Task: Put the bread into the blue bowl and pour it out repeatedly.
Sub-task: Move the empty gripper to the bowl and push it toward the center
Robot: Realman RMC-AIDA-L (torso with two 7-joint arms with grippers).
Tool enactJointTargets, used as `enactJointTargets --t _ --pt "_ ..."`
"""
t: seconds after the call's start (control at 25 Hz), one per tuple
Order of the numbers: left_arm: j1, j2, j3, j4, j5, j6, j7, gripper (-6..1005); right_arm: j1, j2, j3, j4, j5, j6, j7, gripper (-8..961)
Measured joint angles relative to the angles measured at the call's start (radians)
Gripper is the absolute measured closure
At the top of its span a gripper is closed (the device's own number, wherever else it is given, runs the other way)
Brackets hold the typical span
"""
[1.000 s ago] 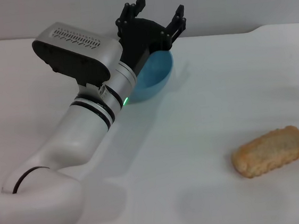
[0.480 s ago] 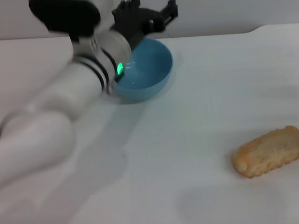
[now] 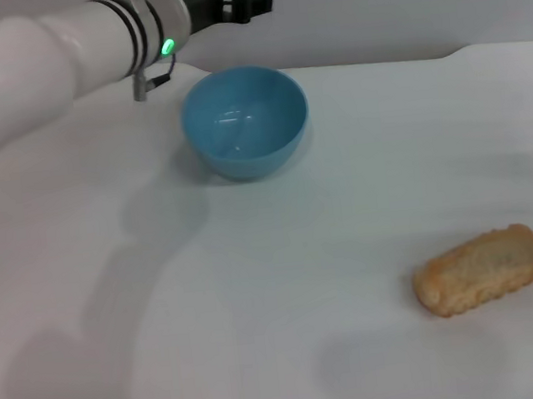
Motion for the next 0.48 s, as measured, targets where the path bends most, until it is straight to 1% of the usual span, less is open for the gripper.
enactJointTargets --t 0.04,0.16,0.24,0.28,0.36,0.48 --pt "-0.003 0.0 -0.015 -0.001 0.01 0.021 0.007 184 0.0 0.0 0.0 0.0 0.0 0.0 0.0 293" --pt "-0.009 0.001 -0.095 0.0 0.063 0.128 0.016 184 -0.002 0.0 0.0 0.0 0.0 0.0 0.0 295" --pt "-0.009 0.001 -0.124 0.003 0.087 0.18 0.016 184 -0.002 0.0 0.0 -0.001 0.0 0.0 -0.001 296" --pt "-0.012 0.002 -0.13 -0.003 0.098 0.205 0.017 185 -0.001 0.0 0.0 -0.002 0.0 0.0 -0.001 296" --pt "-0.014 0.002 -0.129 -0.014 0.101 0.21 0.017 185 0.0 0.0 0.0 -0.003 0.0 0.0 -0.001 298" --pt "-0.055 0.0 -0.128 -0.095 0.107 0.215 0.012 185 0.004 -0.001 0.0 -0.005 0.0 0.001 -0.001 299"
